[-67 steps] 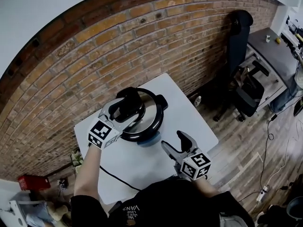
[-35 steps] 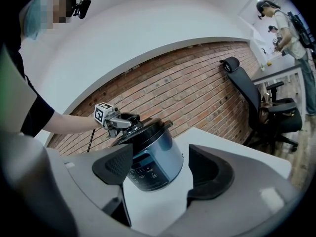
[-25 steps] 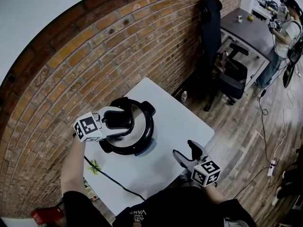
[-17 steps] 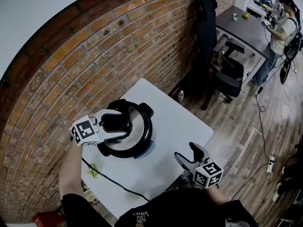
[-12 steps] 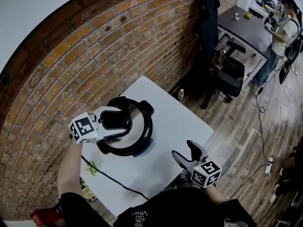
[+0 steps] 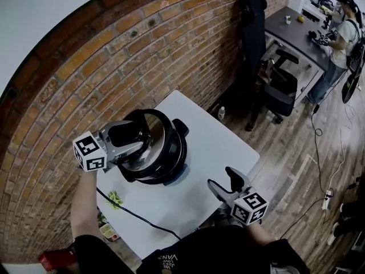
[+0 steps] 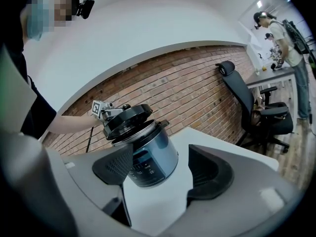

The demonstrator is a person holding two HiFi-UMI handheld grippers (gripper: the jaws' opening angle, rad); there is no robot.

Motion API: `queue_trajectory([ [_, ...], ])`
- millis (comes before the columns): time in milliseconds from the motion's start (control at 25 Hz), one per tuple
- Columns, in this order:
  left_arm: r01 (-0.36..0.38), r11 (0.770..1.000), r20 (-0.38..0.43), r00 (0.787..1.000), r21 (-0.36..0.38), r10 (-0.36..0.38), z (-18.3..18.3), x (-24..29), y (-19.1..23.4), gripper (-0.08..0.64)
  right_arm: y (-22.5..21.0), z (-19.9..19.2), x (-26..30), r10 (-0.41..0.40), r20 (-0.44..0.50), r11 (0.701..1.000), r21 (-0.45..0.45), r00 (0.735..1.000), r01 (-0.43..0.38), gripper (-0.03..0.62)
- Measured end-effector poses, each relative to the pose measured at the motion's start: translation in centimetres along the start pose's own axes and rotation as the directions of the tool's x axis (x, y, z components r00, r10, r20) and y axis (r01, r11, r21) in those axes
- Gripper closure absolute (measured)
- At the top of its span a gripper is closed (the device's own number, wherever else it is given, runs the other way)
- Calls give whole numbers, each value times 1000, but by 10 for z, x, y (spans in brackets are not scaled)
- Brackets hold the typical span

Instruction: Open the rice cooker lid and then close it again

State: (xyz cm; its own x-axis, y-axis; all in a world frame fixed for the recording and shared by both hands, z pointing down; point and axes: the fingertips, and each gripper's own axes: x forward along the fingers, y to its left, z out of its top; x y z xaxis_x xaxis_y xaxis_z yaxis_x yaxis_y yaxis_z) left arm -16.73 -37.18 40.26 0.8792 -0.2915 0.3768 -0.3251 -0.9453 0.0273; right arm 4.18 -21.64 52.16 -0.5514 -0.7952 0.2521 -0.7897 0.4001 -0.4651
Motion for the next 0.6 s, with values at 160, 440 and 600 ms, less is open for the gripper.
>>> queue_trajectory([
  [160, -114, 984, 154, 979, -133, 134, 17, -41, 8, 282, 9, 3, -3, 17, 16, 1000, -2, 1000, -17, 252],
  [440, -289, 873, 380, 813, -393, 441, 11, -133, 4, 284, 34, 1, -8, 54, 24, 999, -4, 998, -54, 252],
  [600, -286, 784, 470, 670, -551, 575, -13, -184, -19, 284, 56, -1, -12, 81, 30, 997, -17, 996, -81, 252],
])
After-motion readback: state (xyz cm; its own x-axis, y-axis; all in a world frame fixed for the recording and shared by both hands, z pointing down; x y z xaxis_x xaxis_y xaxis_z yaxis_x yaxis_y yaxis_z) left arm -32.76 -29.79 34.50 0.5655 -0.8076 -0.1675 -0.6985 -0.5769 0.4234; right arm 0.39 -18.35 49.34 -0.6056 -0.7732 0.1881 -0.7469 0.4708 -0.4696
